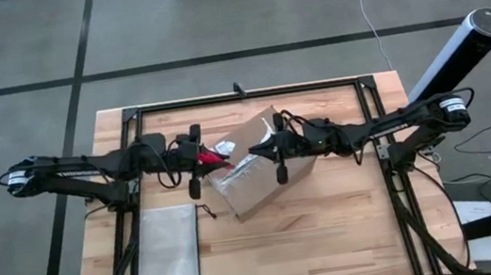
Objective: Unpack boxes
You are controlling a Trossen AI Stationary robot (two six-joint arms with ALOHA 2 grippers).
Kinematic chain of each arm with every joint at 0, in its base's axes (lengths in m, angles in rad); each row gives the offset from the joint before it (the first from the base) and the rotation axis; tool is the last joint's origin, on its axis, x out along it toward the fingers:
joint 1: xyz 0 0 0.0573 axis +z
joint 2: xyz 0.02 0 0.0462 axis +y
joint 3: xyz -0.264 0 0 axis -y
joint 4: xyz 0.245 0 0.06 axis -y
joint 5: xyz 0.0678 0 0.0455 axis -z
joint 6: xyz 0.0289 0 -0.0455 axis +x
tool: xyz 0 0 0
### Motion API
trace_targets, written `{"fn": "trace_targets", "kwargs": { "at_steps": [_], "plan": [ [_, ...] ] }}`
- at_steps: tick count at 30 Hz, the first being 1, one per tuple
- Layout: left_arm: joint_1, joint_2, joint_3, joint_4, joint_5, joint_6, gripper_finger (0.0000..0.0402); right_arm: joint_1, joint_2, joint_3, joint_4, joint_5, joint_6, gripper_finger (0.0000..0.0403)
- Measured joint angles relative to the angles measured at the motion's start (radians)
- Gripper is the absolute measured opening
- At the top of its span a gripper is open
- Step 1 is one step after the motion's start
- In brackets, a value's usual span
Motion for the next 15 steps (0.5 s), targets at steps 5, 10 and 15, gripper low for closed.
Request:
{"fn": "trace_targets", "kwargs": {
  "at_steps": [5, 10, 15],
  "plan": [
    [0.000, 0.000, -0.082, 0.095, -0.082, -0.041, 0.0032, -0.031, 0.031, 0.000, -0.025, 0.000, 0.029, 0.0000],
    [0.000, 0.007, -0.144, 0.141, -0.138, -0.078, 0.0032, -0.076, 0.072, 0.000, -0.020, 0.007, 0.065, 0.0000],
    [0.000, 0.045, -0.164, 0.180, -0.161, -0.087, 0.0032, -0.089, 0.106, 0.000, -0.022, 0.005, 0.096, 0.0000]
  ]
}}
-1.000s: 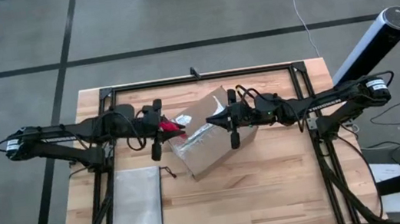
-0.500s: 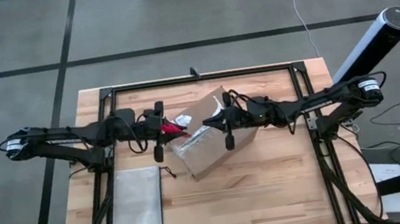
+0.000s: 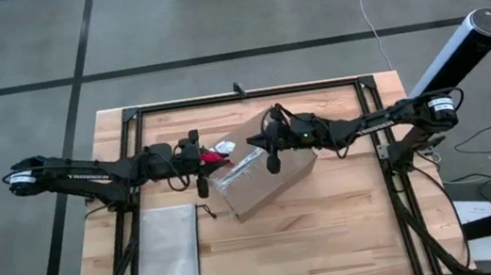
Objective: Unpack boxes
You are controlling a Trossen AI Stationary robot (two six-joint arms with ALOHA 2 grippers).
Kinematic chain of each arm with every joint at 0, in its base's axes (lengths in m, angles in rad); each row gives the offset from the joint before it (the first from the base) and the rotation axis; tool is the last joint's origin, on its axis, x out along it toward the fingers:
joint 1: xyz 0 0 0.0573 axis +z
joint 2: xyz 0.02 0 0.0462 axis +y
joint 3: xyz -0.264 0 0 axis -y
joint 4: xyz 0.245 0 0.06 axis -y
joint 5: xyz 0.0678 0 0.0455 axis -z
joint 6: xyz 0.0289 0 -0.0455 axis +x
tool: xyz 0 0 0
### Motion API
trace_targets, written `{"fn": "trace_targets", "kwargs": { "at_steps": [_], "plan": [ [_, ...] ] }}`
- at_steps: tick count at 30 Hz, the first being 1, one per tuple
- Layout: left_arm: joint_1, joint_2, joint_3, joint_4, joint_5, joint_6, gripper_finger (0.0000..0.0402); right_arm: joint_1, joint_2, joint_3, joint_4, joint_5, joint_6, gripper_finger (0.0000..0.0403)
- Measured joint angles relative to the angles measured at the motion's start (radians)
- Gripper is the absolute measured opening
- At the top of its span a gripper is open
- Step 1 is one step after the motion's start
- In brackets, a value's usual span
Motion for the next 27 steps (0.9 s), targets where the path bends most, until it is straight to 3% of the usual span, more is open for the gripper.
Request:
{"fn": "trace_targets", "kwargs": {
  "at_steps": [27],
  "plan": [
    [0.000, 0.087, 0.012, 0.072, 0.014, 0.016, 0.0032, 0.001, 0.013, 0.000, 0.039, -0.005, -0.019, 0.0000]
  ]
}}
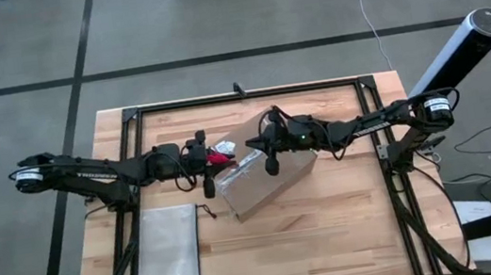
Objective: Unpack boxes
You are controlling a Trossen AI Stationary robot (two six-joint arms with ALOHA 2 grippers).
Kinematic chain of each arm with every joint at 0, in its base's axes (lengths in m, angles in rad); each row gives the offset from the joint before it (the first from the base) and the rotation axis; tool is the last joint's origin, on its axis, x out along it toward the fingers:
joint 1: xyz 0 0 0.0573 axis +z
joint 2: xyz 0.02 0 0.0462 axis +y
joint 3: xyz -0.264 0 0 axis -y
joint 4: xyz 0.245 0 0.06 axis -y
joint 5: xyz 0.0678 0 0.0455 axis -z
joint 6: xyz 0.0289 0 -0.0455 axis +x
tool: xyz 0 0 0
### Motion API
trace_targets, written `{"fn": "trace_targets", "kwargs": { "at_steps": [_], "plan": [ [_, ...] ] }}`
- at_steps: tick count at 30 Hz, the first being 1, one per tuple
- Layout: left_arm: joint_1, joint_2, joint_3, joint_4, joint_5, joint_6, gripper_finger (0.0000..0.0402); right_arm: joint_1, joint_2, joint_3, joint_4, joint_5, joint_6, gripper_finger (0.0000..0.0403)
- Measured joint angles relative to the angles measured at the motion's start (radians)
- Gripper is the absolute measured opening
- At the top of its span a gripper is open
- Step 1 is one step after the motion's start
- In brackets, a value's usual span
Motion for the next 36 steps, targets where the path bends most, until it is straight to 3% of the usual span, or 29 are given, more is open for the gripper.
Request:
{"fn": "trace_targets", "kwargs": {
  "at_steps": [36],
  "plan": [
    [0.000, -0.001, 0.000, 0.008, 0.046, -0.028, 0.0032, 0.011, 0.000, 0.000, 0.014, -0.002, 0.053, 0.0000]
  ]
}}
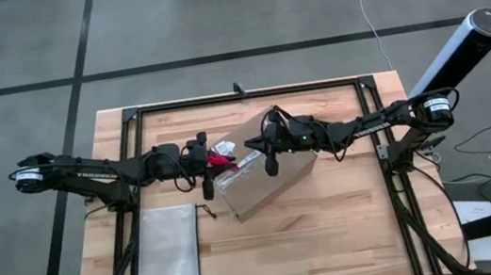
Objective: Unpack boxes
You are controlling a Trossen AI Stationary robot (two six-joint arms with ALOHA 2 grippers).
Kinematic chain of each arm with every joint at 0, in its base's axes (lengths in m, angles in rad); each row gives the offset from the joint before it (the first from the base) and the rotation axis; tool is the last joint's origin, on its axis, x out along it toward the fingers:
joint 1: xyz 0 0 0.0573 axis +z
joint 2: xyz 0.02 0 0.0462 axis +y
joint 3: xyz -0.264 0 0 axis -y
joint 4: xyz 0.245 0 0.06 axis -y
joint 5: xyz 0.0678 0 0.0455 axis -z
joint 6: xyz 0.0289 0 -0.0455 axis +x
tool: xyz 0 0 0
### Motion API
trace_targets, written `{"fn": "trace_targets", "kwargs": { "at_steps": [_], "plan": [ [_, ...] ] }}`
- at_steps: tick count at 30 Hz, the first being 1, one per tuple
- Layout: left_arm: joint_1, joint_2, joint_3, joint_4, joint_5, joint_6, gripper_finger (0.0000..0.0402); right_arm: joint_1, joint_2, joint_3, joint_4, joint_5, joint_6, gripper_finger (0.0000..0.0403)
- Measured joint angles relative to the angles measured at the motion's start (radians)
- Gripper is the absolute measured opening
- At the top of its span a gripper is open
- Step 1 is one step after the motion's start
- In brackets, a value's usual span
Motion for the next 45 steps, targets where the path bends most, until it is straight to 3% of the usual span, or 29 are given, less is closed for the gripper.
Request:
{"fn": "trace_targets", "kwargs": {
  "at_steps": [45],
  "plan": [
    [0.000, 0.000, 0.000, -0.002, 0.007, -0.005, 0.0032, 0.000, -0.003, 0.000, 0.007, 0.000, -0.009, 0.0000]
  ]
}}
